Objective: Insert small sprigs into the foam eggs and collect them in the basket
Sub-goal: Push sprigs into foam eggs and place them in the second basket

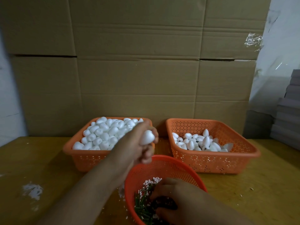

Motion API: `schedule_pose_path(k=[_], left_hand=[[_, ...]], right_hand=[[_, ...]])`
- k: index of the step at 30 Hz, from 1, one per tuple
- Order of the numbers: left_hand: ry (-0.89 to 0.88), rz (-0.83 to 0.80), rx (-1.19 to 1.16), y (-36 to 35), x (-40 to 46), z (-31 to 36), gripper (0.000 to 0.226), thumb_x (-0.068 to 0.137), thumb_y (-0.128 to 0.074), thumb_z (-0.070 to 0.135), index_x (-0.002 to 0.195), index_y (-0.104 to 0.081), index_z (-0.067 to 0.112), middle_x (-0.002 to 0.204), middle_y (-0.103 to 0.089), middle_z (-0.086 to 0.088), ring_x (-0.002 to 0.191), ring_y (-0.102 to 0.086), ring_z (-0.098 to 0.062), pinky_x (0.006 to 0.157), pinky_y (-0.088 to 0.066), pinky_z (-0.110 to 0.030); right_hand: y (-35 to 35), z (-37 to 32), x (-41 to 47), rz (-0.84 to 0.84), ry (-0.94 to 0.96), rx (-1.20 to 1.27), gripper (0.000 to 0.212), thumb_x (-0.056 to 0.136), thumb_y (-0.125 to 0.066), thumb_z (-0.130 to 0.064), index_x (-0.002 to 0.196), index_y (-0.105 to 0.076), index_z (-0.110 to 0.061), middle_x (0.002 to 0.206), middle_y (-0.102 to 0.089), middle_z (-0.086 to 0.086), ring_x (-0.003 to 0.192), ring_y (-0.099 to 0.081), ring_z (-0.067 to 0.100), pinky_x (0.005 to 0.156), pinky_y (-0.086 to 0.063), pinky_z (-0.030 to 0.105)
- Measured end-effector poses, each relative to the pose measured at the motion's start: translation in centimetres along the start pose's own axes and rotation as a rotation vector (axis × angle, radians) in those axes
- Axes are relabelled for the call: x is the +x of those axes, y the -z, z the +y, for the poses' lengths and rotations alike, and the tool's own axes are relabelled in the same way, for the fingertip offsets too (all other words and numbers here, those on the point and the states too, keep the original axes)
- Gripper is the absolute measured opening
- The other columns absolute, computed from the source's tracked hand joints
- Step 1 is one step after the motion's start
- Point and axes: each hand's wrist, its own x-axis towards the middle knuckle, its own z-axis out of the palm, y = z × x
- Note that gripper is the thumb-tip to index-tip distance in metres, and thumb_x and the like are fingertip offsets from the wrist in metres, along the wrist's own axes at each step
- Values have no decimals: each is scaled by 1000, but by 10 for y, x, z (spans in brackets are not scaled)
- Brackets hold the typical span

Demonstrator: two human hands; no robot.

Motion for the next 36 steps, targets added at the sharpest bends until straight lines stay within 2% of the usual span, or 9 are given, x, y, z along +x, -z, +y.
schedule_pose_path(k=[5,7,10,13,16,21,26,30,36], left_hand=[[88,-107,159,-25,1,-46,14,74,-45,28,79,-58,27,78,-58,-5,53,-50,-18,43,-34,-21],[54,-86,251,-27,1,-58,8,88,-51,26,94,-56,27,77,-62,0,56,-54,-14,45,-36,-21],[-39,-19,269,-21,4,-60,11,100,-51,12,107,-54,19,80,-70,6,59,-61,-8,49,-42,-19],[-65,10,328,-18,4,-59,9,99,-54,24,99,-62,20,82,-72,7,50,-55,-6,53,-42,-18],[-59,1,356,-19,3,-60,23,97,-53,37,86,-66,20,67,-60,8,41,-43,-3,46,-37,-13],[-27,87,227,-18,6,-57,26,99,-50,26,79,-65,21,61,-44,6,42,-36,-4,40,-28,-16],[-2,78,150,-18,8,-58,27,74,-45,31,82,-70,35,70,-58,6,55,-54,-8,42,-36,-21],[-90,95,214,-17,7,-63,26,75,-61,37,100,-66,42,84,-69,14,73,-62,-3,52,-44,-19],[-210,120,244,-16,8,-63,31,75,-72,22,93,-68,48,99,-70,19,91,-65,2,68,-46,-18]], right_hand=[[-4,-1,0,-10,-20,13,33,88,-58,-40,120,-61,-39,125,-55,-20,115,-50,-1,88,-34,3],[-4,-2,0,-23,-38,-13,34,90,-55,-41,123,-60,-40,125,-58,-17,113,-53,3,86,-37,7],[1,-6,0,16,-57,-8,39,88,-54,-46,125,-50,-56,127,-58,-23,111,-55,-5,92,-45,16],[4,-9,0,13,-59,13,42,87,-54,-43,125,-47,-60,124,-61,-23,106,-59,-5,90,-49,21],[3,-10,-1,32,-60,22,43,87,-55,-41,125,-48,-58,128,-57,-26,107,-55,-12,92,-47,17],[3,-12,0,40,-56,15,44,84,-51,-45,121,-41,-66,120,-64,-23,101,-62,-5,87,-51,21],[4,-12,-1,42,-69,6,41,85,-52,-48,122,-43,-63,118,-64,-24,100,-61,-6,88,-51,20],[4,-12,-2,49,-74,9,42,85,-51,-49,123,-43,-63,122,-61,-26,102,-60,-6,88,-50,18],[4,-11,-2,50,-75,6,42,86,-52,-47,125,-43,-61,120,-64,-22,100,-61,-4,86,-47,13]])
